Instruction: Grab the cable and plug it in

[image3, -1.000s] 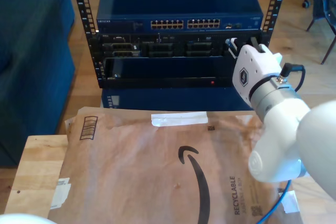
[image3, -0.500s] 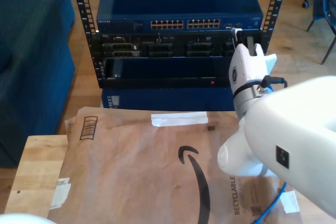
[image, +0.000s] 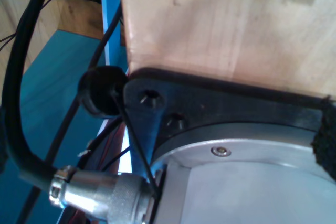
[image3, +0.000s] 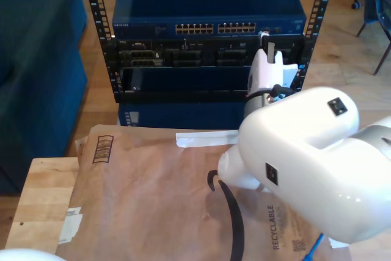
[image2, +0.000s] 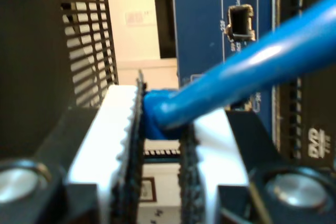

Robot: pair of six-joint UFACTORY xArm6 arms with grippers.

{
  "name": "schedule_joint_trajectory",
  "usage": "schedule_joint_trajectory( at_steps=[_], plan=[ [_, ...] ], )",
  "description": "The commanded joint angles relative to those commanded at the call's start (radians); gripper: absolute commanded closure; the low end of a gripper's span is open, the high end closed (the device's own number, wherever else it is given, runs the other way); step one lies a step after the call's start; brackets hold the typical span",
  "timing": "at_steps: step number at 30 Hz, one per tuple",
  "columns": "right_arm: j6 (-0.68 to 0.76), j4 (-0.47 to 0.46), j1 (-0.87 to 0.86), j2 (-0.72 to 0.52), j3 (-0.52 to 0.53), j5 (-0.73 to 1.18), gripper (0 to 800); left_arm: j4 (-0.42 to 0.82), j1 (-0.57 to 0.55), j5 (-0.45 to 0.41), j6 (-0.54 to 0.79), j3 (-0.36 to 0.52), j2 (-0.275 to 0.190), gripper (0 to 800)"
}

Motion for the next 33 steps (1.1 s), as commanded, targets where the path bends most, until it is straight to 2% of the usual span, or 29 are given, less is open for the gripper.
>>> schedule_joint_trajectory(
  at_steps=[11, 29, 33],
  plan=[
    [0.008, 0.023, 0.002, 0.072, -0.066, -0.029, 800, 0.000, 0.000, 0.000, 0.000, 0.000, 0.000, 0],
    [-0.002, 0.012, 0.002, 0.077, -0.121, -0.012, 800, 0.000, 0.000, 0.000, 0.000, 0.000, 0.000, 0],
    [-0.046, 0.012, 0.002, 0.078, -0.121, -0.012, 800, 0.000, 0.000, 0.000, 0.000, 0.000, 0.000, 0]
  ],
)
